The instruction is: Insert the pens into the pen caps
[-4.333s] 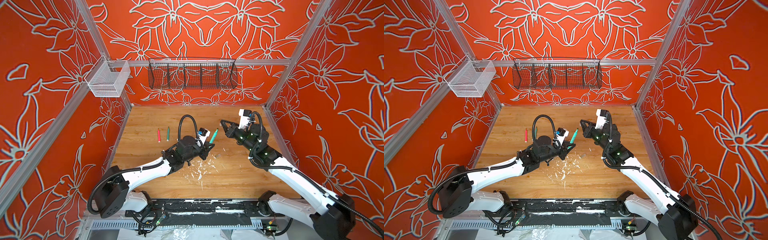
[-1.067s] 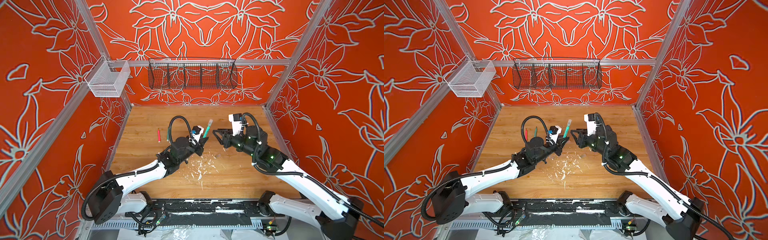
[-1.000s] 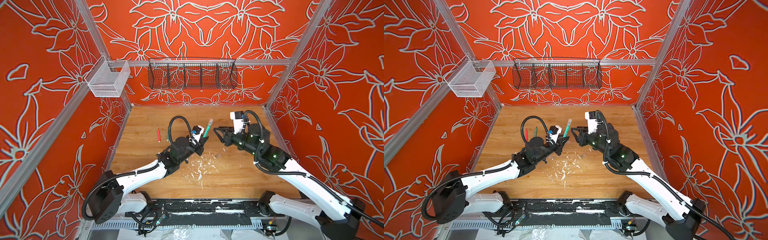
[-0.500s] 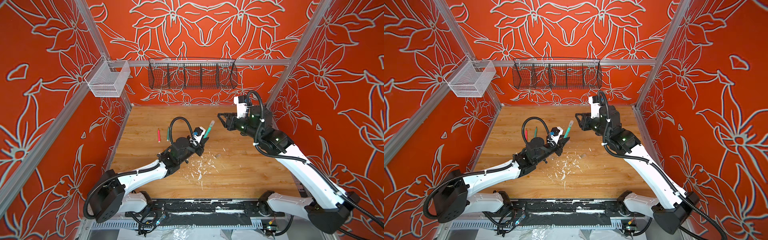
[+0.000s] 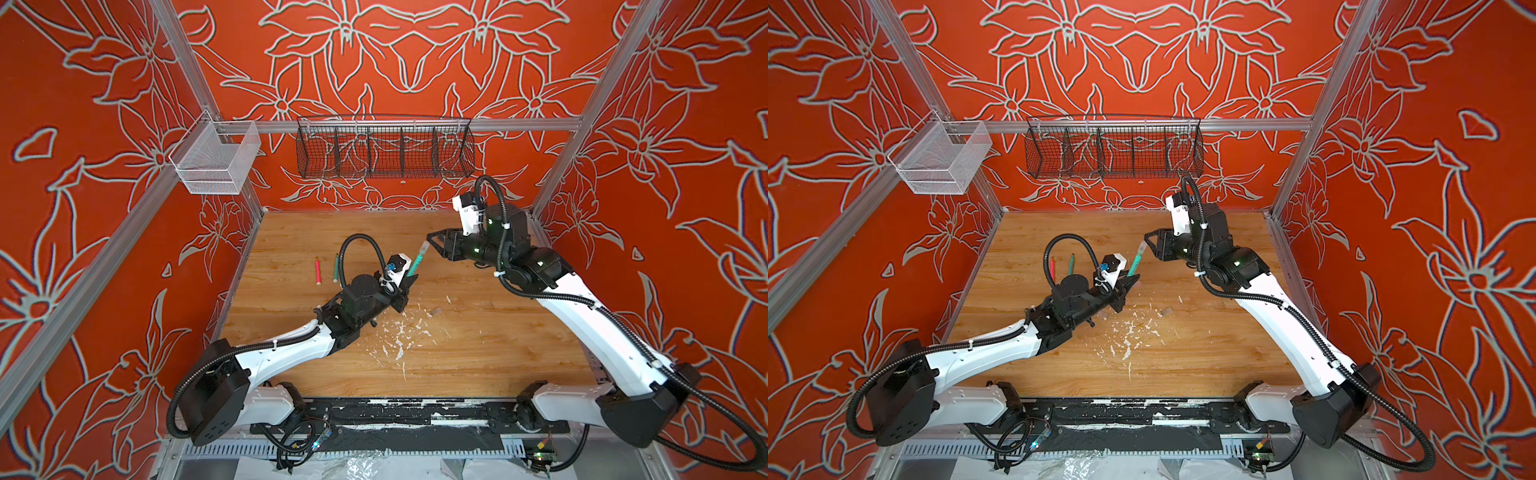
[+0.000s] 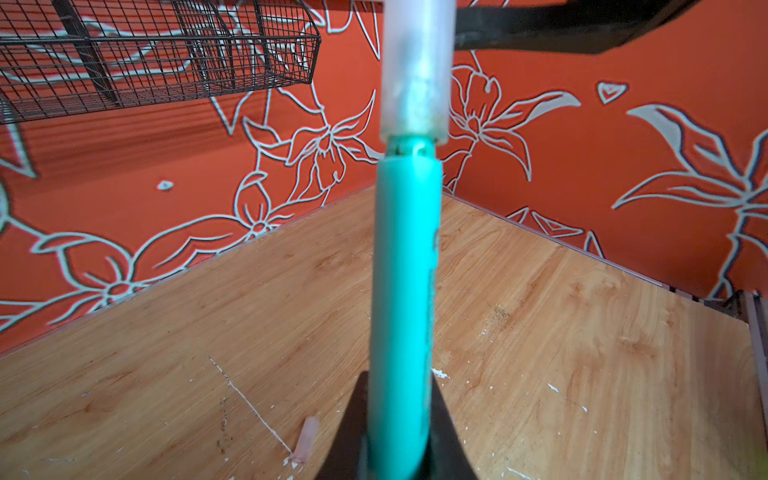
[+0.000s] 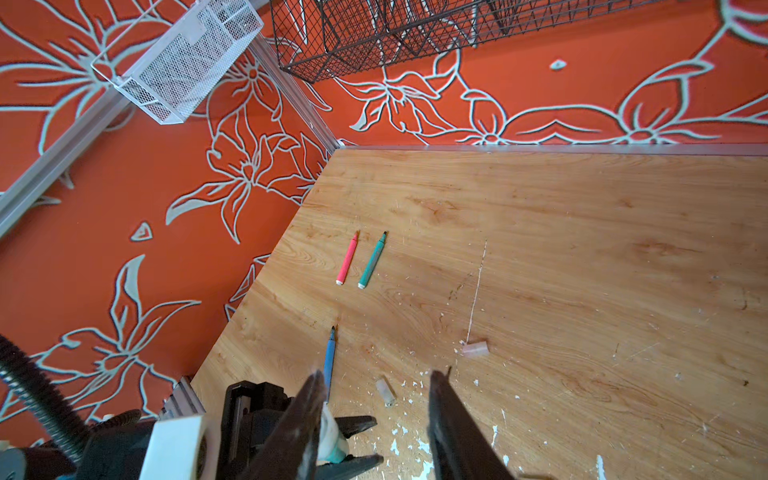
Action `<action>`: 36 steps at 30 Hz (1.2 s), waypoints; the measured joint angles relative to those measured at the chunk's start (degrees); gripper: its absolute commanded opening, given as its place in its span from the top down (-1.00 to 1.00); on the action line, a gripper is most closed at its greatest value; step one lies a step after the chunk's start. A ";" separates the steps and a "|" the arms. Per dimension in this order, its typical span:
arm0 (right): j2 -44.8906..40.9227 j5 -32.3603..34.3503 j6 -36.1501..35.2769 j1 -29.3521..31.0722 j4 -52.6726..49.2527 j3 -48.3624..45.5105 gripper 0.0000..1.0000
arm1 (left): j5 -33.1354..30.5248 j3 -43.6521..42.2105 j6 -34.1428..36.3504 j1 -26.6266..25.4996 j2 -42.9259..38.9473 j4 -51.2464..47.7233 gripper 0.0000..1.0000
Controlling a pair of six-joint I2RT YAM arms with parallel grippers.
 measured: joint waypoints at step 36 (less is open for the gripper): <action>0.63 -3.13 0.98 0.04 -0.72 0.17 0.17 | 1.03 0.13 -1.92 0.00 0.48 -2.38 1.00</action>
